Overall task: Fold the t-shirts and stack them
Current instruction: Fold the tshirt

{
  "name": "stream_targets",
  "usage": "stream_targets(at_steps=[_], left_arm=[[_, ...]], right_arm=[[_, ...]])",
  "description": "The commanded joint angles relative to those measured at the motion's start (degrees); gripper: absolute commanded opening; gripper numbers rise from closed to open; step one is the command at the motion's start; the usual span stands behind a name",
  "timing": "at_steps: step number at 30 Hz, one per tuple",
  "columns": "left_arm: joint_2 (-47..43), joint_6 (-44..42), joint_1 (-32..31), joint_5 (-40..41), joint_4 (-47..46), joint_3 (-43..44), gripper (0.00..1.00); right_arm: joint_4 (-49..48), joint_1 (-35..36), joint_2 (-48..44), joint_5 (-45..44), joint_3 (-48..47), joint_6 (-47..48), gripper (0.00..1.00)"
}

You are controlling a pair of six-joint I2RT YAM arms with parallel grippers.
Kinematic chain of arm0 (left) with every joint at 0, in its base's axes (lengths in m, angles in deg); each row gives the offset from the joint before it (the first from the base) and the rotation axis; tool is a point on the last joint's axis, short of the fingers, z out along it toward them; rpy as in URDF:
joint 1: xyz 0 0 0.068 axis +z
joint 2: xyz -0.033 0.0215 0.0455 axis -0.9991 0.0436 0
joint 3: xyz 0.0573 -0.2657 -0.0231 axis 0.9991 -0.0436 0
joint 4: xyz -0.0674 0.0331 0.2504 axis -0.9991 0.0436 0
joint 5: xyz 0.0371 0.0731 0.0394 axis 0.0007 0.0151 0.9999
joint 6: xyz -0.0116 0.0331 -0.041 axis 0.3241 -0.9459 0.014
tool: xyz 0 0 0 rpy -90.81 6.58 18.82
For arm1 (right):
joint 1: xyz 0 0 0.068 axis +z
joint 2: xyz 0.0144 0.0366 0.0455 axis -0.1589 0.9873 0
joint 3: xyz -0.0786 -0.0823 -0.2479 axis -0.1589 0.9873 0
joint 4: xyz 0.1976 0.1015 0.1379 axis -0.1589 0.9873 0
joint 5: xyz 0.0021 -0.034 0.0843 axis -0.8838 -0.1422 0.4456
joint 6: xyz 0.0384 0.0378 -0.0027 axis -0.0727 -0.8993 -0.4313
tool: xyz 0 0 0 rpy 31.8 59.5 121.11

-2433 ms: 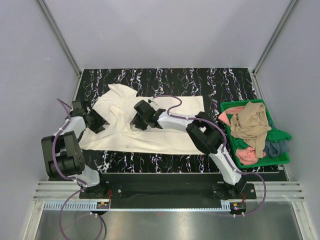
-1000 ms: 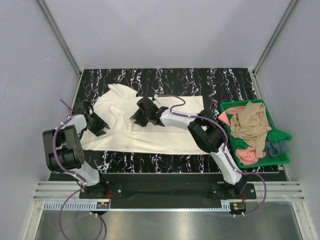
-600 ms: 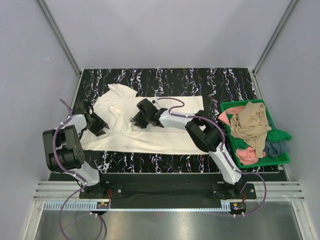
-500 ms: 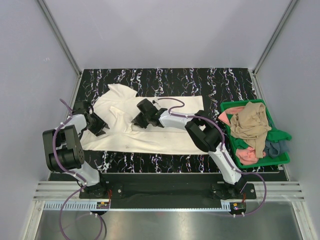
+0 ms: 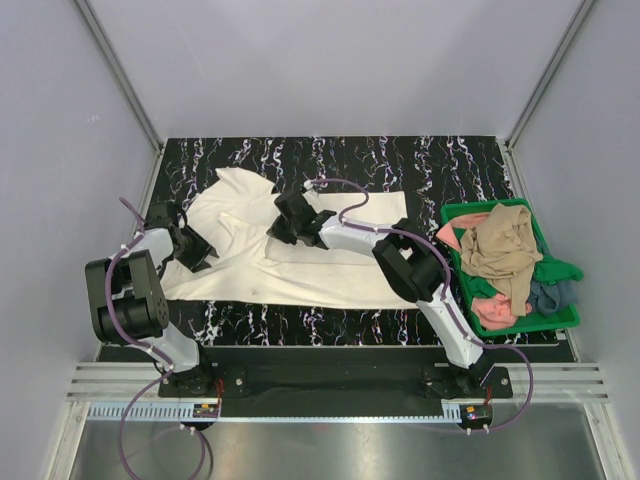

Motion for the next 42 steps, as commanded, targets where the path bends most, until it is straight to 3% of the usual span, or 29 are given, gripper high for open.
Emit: stream_targets(at_steps=[1,11,17,22,29,33,36,38,42], left_arm=[[-0.69,-0.43,0.15,4.24,1.55,1.79,0.42],[-0.69,-0.08,0.06,5.47,1.9,1.61,0.43],[-1.22,-0.6,0.15,6.26,2.25,2.93,0.44],[-4.11,-3.76,0.06,3.8,3.48,6.96,0.46],[-13.52,-0.17,-0.9,1.87,4.89,6.45,0.52],[-13.09,-1.39,-1.6,-13.2,1.64,3.38,0.54],[-11.24,-0.96,-1.52,-17.64,1.81,-0.04,0.53],[-11.94,-0.08,-1.52,-16.08,1.81,-2.07,0.52],[-14.66,0.01,-1.34,-3.26,4.0,-4.63,0.52]], right_arm=[[-1.98,-0.79,-1.28,-4.81,-0.46,5.38,0.0],[-5.05,0.09,-6.55,-8.16,8.77,3.54,0.0],[-7.67,2.02,-8.13,-8.24,10.44,3.19,0.05],[-6.91,2.2,-11.64,-8.5,12.99,3.01,0.27],[1.71,1.76,-24.82,-5.97,19.66,10.82,0.37],[11.79,1.32,-30.88,-4.19,25.1,13.3,0.34],[19.37,0.53,-36.15,-4.73,32.72,10.41,0.29],[19.91,0.18,-41.16,-4.73,37.84,8.56,0.28],[19.82,-0.35,-47.06,-5.69,48.4,4.78,0.27]])
